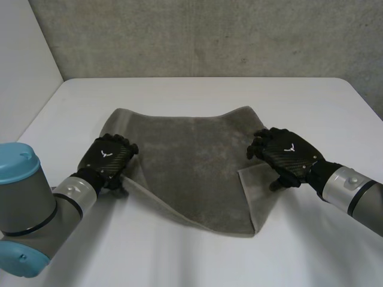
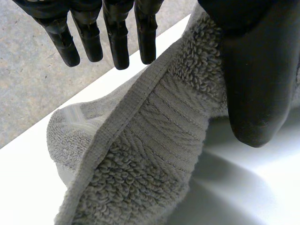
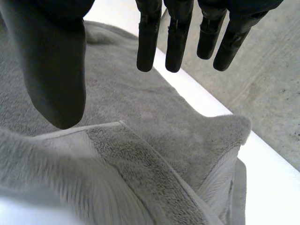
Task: Fold the towel.
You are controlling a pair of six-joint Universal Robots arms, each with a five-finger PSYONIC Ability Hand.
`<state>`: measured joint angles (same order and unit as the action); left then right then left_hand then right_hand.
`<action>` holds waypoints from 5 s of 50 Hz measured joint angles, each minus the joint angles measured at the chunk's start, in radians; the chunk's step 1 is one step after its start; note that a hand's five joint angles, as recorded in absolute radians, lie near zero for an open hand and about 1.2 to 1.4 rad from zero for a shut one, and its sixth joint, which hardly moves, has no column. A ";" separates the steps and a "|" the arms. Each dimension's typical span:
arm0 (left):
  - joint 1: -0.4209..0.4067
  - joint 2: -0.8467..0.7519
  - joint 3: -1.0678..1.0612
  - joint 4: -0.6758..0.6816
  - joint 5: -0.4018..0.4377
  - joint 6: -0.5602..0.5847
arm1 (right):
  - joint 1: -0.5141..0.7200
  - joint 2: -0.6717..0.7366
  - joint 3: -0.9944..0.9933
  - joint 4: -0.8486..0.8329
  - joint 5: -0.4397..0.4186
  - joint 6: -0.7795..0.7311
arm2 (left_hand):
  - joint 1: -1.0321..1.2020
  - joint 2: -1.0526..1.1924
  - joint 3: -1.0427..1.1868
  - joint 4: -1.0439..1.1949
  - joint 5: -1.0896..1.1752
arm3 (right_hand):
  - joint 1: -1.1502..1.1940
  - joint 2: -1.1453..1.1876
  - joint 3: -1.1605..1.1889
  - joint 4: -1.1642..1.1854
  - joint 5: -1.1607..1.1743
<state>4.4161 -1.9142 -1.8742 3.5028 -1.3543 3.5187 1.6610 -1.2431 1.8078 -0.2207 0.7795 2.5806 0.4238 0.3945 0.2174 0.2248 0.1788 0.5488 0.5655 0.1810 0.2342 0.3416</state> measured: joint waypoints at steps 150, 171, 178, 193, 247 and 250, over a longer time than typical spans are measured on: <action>0.113 0.070 -0.203 -0.134 -0.037 0.147 | -0.251 -0.038 0.013 0.413 -0.057 -0.475 | 0.074 0.090 0.000 0.000 0.145 | 0.763 0.749 0.000 0.000 0.822; 0.090 0.041 -0.168 -0.125 -0.043 0.145 | -0.250 -0.035 0.019 0.412 -0.057 -0.479 | 0.306 0.630 0.000 0.000 0.463 | 0.763 0.749 0.000 0.000 0.822; 0.088 0.043 -0.157 -0.125 -0.043 0.142 | -0.249 -0.035 0.019 0.413 -0.057 -0.479 | 0.306 0.700 0.000 0.000 0.463 | 0.763 0.749 0.000 0.000 0.822; 0.086 0.032 -0.142 -0.125 -0.041 0.139 | -0.251 -0.036 0.022 0.414 -0.057 -0.480 | 0.306 0.943 0.000 0.000 0.463 | 0.763 0.748 0.000 0.000 0.822; 0.139 0.136 -0.135 -0.232 0.133 -0.005 | -0.357 -0.166 0.016 0.511 -0.132 -0.430 | 0.899 0.926 0.000 0.000 0.982 | 0.763 0.748 0.000 0.000 0.822; 0.142 0.167 -0.136 -0.252 0.136 -0.007 | -0.357 -0.165 0.017 0.511 -0.135 -0.430 | 0.885 0.913 0.000 0.000 0.965 | 0.763 0.748 0.000 0.000 0.822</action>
<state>4.5577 -1.7471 -2.0098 3.2509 -1.2184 3.5114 1.3038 -1.4084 1.8253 0.2898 0.6446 2.1503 1.3091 1.3077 0.2174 0.2248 1.1437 1.3122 1.3137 0.1810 0.2342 1.1632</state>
